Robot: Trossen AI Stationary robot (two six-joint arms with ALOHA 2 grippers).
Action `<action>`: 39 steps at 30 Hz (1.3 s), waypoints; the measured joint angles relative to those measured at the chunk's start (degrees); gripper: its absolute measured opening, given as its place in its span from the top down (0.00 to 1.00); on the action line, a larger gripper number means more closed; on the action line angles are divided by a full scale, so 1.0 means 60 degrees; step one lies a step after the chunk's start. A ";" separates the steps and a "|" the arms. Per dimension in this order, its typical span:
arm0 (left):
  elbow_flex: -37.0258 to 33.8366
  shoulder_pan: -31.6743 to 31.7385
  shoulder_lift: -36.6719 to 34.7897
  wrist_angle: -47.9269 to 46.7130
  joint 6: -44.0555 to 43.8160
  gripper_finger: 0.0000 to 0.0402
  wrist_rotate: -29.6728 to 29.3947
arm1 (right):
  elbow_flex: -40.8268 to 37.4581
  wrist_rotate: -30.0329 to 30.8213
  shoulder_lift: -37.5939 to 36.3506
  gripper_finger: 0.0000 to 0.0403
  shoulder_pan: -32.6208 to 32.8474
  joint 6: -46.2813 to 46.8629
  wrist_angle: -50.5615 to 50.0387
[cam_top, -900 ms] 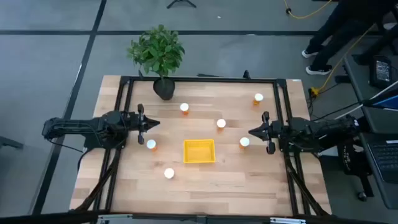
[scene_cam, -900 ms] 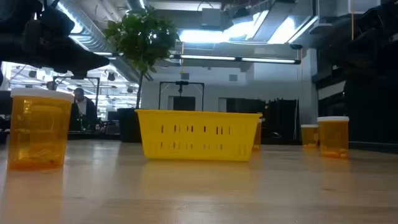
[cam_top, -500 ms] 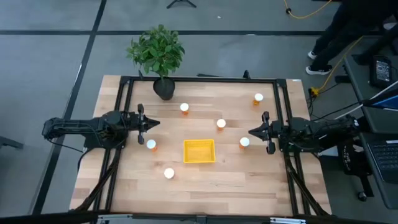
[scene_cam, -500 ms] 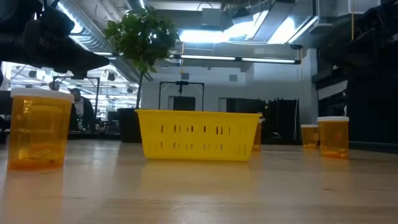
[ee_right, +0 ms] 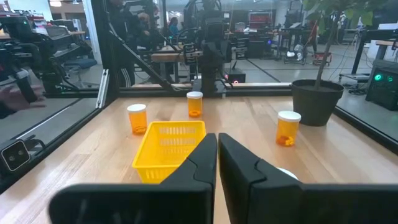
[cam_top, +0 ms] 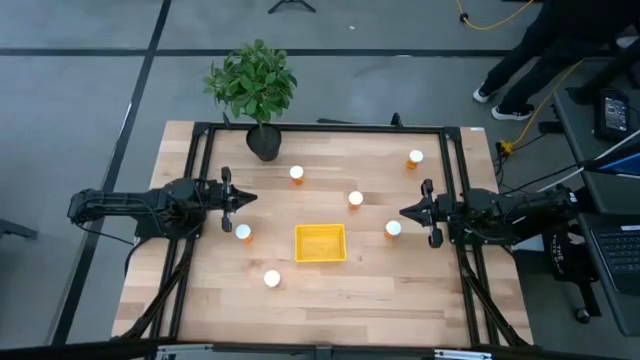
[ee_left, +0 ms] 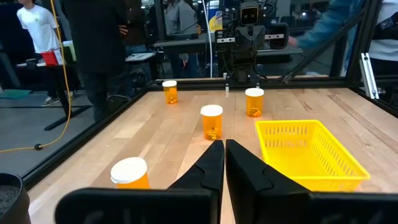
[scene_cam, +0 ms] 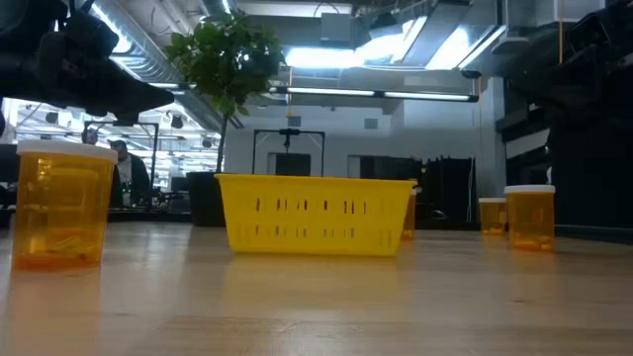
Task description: Pick and place pill bottles into a basket
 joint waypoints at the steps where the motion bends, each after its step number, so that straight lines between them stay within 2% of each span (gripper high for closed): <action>1: 0.0004 0.0000 -0.0003 0.0000 0.0000 0.97 0.0000 | 0.0000 -0.0003 -0.0002 0.95 -0.0001 -0.0005 0.0003; 22: 0.0004 -0.0004 -0.0004 0.0000 0.0025 0.97 -0.0003 | 0.0000 0.0104 -0.0004 0.95 0.0001 -0.0611 0.0280; 26: 0.0004 0.0000 -0.0003 0.0007 0.0663 0.96 -0.0262 | 0.0000 0.0256 -0.0004 0.95 0.0002 -0.0702 0.0293; 32: 0.0004 -0.0004 0.0000 0.0050 0.1102 0.83 -0.0480 | 0.0000 0.0507 -0.0004 0.90 0.0002 -0.0779 0.0344; 35: 0.0004 -0.0004 0.0000 0.0084 0.1071 0.73 -0.0621 | 0.0000 0.0847 -0.0004 0.86 0.0002 -0.0792 0.0364; 39: 0.0001 -0.0004 -0.0004 0.0084 0.0726 0.56 -0.1273 | 0.0000 0.1276 -0.0004 0.80 0.0002 -0.0780 0.0368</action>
